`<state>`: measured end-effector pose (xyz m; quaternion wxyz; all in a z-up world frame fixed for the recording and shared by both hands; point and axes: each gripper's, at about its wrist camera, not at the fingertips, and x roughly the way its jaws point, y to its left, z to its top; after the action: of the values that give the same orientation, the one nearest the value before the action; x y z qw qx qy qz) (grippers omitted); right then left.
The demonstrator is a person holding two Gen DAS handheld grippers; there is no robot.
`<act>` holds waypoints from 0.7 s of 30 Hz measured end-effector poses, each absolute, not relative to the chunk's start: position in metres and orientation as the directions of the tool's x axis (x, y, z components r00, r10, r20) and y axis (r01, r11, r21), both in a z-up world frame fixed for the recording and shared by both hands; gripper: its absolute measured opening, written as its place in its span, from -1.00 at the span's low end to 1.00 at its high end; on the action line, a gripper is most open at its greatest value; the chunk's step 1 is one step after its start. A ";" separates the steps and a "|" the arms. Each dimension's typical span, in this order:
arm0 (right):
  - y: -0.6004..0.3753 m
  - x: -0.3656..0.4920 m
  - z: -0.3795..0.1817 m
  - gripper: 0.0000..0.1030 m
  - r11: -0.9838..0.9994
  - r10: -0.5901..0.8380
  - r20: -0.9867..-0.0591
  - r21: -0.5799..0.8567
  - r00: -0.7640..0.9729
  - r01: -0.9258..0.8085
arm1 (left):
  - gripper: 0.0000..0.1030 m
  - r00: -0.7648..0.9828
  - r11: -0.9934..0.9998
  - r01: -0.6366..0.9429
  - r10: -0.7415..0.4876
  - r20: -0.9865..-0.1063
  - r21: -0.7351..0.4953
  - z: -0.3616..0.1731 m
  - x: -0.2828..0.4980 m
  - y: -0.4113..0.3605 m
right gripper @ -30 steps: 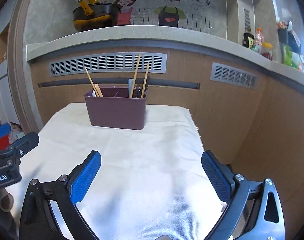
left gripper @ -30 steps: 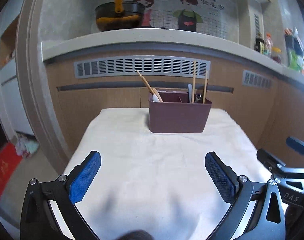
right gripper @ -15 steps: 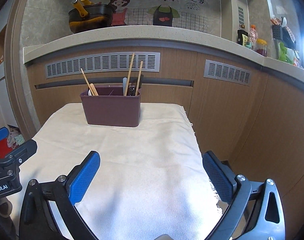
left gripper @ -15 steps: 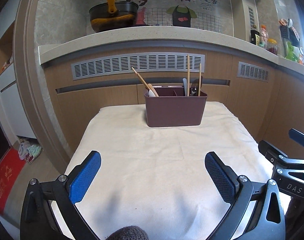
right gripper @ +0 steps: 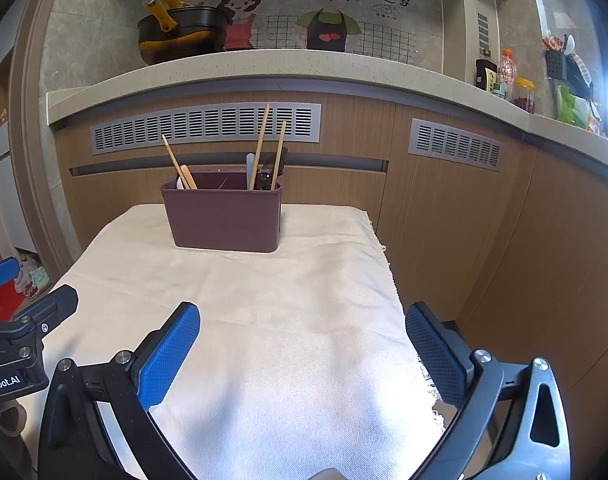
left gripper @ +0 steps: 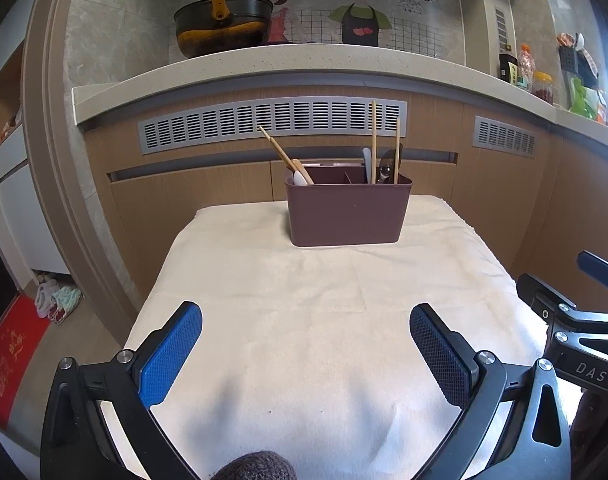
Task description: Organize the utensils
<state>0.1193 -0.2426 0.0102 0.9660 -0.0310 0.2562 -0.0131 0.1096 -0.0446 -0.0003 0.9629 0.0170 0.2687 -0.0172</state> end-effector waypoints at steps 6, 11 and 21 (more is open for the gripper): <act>-0.242 0.118 0.011 0.98 0.998 -0.040 -0.494 -0.066 0.869 0.008 | 1.00 0.856 0.999 0.041 -0.023 -0.517 0.024 -0.001 0.110 -0.044; -0.241 0.116 0.012 0.99 0.998 -0.037 -0.490 -0.066 0.871 0.005 | 1.00 0.854 0.999 0.040 -0.021 -0.519 0.027 -0.001 0.109 -0.045; -0.241 0.117 0.012 0.99 0.998 -0.037 -0.490 -0.065 0.871 0.005 | 1.00 0.855 0.999 0.032 -0.016 -0.519 0.021 -0.001 0.107 -0.045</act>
<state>0.1165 -0.2413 0.0116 0.9666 -0.0308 0.2540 -0.0108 0.1069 -0.0446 -0.0006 0.9629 0.0146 0.2690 -0.0125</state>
